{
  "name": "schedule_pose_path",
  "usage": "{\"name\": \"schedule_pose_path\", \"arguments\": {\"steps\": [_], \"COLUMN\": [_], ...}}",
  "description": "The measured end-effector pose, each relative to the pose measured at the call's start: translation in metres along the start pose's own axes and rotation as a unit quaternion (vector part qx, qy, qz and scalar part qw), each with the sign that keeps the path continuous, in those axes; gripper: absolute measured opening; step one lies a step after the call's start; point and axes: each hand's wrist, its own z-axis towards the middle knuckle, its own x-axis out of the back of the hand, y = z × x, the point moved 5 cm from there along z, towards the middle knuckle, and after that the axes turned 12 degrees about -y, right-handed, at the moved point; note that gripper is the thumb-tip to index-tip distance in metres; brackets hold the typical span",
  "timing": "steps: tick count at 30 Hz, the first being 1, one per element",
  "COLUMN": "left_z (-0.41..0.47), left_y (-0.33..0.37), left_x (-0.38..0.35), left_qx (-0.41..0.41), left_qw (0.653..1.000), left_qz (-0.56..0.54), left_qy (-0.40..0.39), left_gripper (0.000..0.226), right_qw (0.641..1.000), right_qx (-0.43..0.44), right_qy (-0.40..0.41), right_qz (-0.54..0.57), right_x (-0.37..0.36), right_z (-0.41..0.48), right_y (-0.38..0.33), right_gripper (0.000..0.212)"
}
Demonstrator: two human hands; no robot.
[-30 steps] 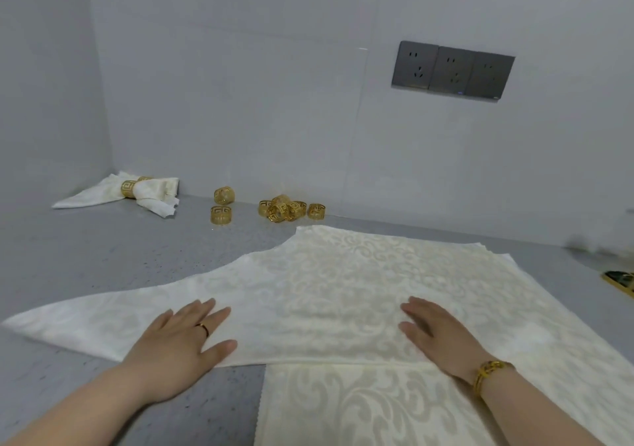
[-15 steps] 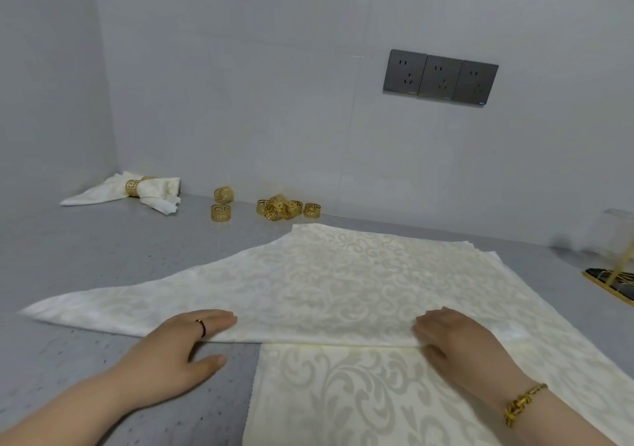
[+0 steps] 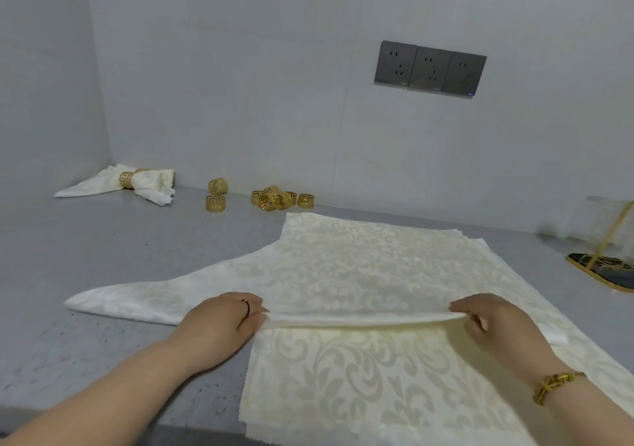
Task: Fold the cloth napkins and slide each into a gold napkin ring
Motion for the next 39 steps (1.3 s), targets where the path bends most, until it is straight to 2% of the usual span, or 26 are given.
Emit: {"name": "schedule_pose_path", "arguments": {"steps": [3, 4, 6, 8, 12, 14, 16, 19, 22, 25, 28, 35, 39], "left_z": [-0.002, -0.003, -0.001, 0.002, -0.001, -0.005, -0.012, -0.025, -0.035, -0.031, -0.017, 0.049, 0.08], "left_y": [0.013, 0.015, 0.012, 0.007, -0.016, -0.027, -0.045, -0.084, -0.101, -0.093, -0.072, -0.005, 0.015], "left_x": [-0.004, -0.003, -0.001, -0.001, -0.011, -0.009, 0.0, 0.017, 0.022, 0.024, 0.027, 0.022, 0.006], "left_qx": [0.001, 0.008, 0.037, 0.047, 0.146, 0.181, 0.222, 0.282, 0.306, 0.299, 0.259, 0.1, 0.068], "left_qw": [0.999, 0.999, 0.996, 0.995, 0.985, 0.977, 0.969, 0.953, 0.945, 0.945, 0.958, 0.993, 0.996], "left_qz": [-0.023, -0.04, -0.08, -0.085, 0.032, 0.049, 0.051, 0.068, 0.07, 0.097, 0.109, 0.035, 0.014], "left_qy": [-0.029, -0.028, -0.016, -0.007, -0.084, -0.098, -0.099, -0.09, -0.092, -0.087, -0.059, -0.043, -0.054], "left_gripper": [0.076, 0.076, 0.053, 0.049, 0.071, 0.074, 0.075, 0.075, 0.073, 0.068, 0.061, 0.058, 0.06], "right_qw": [0.996, 0.991, 0.984, 0.988, 0.988, 0.991, 0.992, 0.988, 0.988, 0.988, 0.989, 0.988, 0.987], "right_qx": [0.006, 0.021, 0.035, 0.037, 0.029, 0.012, 0.002, 0.001, 0.004, 0.0, 0.002, 0.003, 0.008], "right_qy": [-0.018, -0.002, 0.02, -0.01, -0.075, -0.098, -0.119, -0.144, -0.15, -0.15, -0.147, -0.15, -0.16], "right_qz": [0.091, 0.136, 0.171, 0.146, 0.13, 0.086, 0.046, 0.051, 0.047, 0.043, 0.033, 0.016, 0.021], "right_x": [-0.002, -0.001, -0.001, -0.011, -0.038, -0.052, -0.059, -0.061, -0.063, -0.063, -0.062, -0.063, -0.057], "right_z": [-0.01, -0.01, -0.003, 0.011, 0.036, 0.041, 0.044, 0.046, 0.045, 0.045, 0.045, 0.046, 0.049], "right_y": [0.003, -0.002, -0.013, -0.028, -0.055, -0.059, -0.057, -0.053, -0.052, -0.052, -0.054, -0.056, -0.058], "right_gripper": [0.032, 0.029, 0.024, 0.028, 0.04, 0.042, 0.044, 0.044, 0.044, 0.044, 0.043, 0.042, 0.041]}}
